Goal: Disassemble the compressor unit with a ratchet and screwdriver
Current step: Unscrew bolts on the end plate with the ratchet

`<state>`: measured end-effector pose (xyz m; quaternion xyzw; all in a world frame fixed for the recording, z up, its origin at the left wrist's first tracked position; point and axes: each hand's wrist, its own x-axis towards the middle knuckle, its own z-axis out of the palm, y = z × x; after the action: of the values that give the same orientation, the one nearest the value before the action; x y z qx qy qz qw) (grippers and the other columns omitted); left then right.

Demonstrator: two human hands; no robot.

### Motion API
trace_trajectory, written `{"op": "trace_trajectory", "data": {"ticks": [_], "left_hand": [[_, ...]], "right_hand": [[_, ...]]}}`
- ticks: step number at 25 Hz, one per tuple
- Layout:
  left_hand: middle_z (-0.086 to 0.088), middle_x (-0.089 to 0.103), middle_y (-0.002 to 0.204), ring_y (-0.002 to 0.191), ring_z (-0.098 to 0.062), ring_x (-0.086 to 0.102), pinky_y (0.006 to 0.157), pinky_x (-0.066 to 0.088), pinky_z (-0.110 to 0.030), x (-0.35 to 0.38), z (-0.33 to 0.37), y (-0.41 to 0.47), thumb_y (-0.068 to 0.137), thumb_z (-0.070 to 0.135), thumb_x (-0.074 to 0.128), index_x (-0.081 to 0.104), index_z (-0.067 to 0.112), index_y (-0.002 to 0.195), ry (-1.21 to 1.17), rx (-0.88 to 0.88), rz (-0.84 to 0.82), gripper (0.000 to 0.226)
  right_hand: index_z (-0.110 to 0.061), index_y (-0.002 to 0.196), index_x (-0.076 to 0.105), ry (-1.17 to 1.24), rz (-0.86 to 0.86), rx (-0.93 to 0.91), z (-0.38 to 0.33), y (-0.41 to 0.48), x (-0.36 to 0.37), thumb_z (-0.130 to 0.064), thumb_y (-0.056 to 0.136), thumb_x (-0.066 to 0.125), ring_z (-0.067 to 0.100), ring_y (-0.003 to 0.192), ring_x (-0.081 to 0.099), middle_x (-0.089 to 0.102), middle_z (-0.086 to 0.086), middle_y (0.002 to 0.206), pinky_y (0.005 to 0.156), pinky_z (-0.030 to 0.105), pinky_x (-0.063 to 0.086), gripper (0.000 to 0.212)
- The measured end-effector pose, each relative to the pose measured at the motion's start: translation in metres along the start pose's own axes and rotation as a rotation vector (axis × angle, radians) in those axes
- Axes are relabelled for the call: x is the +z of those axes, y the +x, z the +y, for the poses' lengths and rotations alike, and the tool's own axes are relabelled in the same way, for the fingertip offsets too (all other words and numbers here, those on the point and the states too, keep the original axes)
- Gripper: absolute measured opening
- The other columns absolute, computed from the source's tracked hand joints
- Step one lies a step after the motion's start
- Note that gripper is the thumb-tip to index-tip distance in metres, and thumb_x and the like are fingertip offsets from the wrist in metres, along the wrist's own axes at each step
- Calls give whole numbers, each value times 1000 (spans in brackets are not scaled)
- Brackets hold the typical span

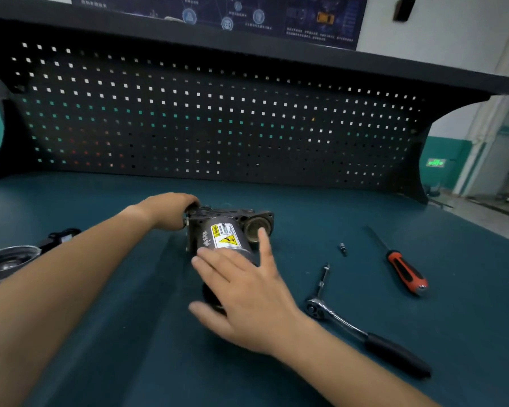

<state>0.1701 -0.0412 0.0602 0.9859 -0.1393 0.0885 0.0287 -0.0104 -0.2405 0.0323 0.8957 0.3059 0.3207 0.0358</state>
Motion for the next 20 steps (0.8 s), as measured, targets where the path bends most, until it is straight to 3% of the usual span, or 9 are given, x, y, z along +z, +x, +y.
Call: {"op": "trace_trajectory", "data": {"ticks": [2, 4, 6, 8, 11, 16, 20], "left_hand": [[0, 57, 125, 111, -21, 54, 92, 45, -38, 4, -8, -7, 82, 14, 58, 51, 19, 124, -42, 7, 26, 42], [-4, 55, 127, 113, -21, 52, 96, 42, -35, 7, -10, -13, 79, 15, 66, 49, 15, 126, -108, 43, 23, 50], [-5, 52, 130, 116, -21, 51, 95, 38, -25, 5, -10, -15, 75, 16, 73, 45, 13, 131, -132, 59, -26, 64], [-5, 51, 131, 117, -20, 50, 94, 37, -23, 0, -11, -17, 70, 19, 79, 42, 13, 134, -119, 52, -59, 75], [-1, 55, 125, 111, -19, 52, 94, 43, -33, -2, -15, -26, 65, 30, 83, 47, 18, 128, -73, 23, -41, 74], [7, 58, 110, 101, -15, 54, 81, 46, -33, -9, -26, -58, 56, 49, 83, 54, 24, 113, -46, -62, 29, 69], [-6, 60, 107, 97, -25, 55, 75, 43, -33, 7, -19, -80, 61, 45, 83, 49, 12, 113, -216, -203, 143, 71]], "right_hand": [[-22, 121, 63, 247, 228, -25, 9, -5, -6, -52, 80, 47, 5, 112, 57, 59, -7, 127, 106, 60, 14, 52], [-20, 124, 59, 449, 293, 140, 19, -4, -19, -50, 78, 46, 4, 118, 48, 54, -5, 132, 110, 52, 10, 57], [-25, 138, 39, 524, 65, 322, 18, -1, -27, -63, 73, 45, 1, 129, 30, 36, -12, 144, 115, 45, 5, 75], [-29, 146, 9, 461, -196, 374, 10, 4, -20, -72, 69, 50, 6, 135, 21, 20, -14, 149, 115, 46, 1, 98], [-25, 146, -12, 269, -276, 370, -6, 11, 2, -71, 71, 53, 22, 129, 28, 27, -3, 142, 112, 54, 0, 110], [-30, 145, -5, 317, -178, 380, 10, 14, 15, -53, 73, 61, 20, 123, 35, 38, -5, 129, 110, 58, -2, 101], [-33, 146, -5, 297, -151, 508, 53, 11, 21, -51, 73, 67, 16, 128, 33, 42, -7, 131, 110, 58, 0, 104]]}}
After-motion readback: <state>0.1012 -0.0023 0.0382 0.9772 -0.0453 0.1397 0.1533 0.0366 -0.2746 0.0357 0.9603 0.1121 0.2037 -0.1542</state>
